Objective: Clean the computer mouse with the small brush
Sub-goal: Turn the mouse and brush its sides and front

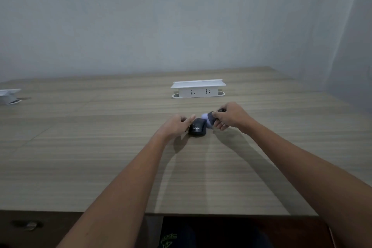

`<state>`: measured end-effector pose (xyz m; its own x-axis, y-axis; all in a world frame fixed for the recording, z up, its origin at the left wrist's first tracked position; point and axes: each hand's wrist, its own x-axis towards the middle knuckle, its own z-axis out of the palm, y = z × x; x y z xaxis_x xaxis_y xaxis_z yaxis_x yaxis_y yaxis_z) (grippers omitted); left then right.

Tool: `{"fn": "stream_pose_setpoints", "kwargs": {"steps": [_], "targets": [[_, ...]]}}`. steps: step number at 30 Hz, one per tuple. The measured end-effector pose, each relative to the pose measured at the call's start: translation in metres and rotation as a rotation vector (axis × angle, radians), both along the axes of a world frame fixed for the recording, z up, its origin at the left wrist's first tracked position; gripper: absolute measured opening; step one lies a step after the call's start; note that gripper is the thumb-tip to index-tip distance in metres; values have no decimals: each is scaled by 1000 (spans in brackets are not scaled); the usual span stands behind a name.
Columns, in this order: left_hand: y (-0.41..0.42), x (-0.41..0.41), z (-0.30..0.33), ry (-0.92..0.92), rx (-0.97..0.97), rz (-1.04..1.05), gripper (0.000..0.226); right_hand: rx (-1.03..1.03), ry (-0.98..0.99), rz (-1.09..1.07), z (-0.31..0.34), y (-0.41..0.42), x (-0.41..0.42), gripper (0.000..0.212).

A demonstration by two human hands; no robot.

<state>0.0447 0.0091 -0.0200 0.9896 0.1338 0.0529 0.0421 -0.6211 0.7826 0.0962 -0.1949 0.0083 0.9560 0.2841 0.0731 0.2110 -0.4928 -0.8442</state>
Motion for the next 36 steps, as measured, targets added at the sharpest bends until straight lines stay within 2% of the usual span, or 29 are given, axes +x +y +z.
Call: {"fn": "stream_pose_setpoints", "kwargs": {"steps": [3,7,10,16,20,25,29,31,34,36], "targets": [[-3,-1,5,52,-83,-56,48,-19,-3,18,6,4,3,25],[-6,-4,11,141,-82,-113,42,-55,-18,54,10,6,4,21],[-1,-8,19,166,-82,-113,48,-61,-45,55,17,2,4,19],[18,4,44,99,328,-176,76,-28,-190,-21,28,-12,4,15],[21,10,44,198,402,-345,85,-13,-154,71,23,-10,-9,19],[17,23,40,240,422,-402,78,-199,-264,39,19,-15,-6,20],[21,28,39,196,448,-406,70,-96,-256,93,22,-7,-8,22],[21,28,39,179,461,-405,69,-140,-238,120,20,-5,-6,22],[17,24,41,152,454,-397,68,-283,-302,51,21,-4,-1,20],[17,22,40,129,446,-390,65,-242,-330,48,25,-1,-3,22]]}}
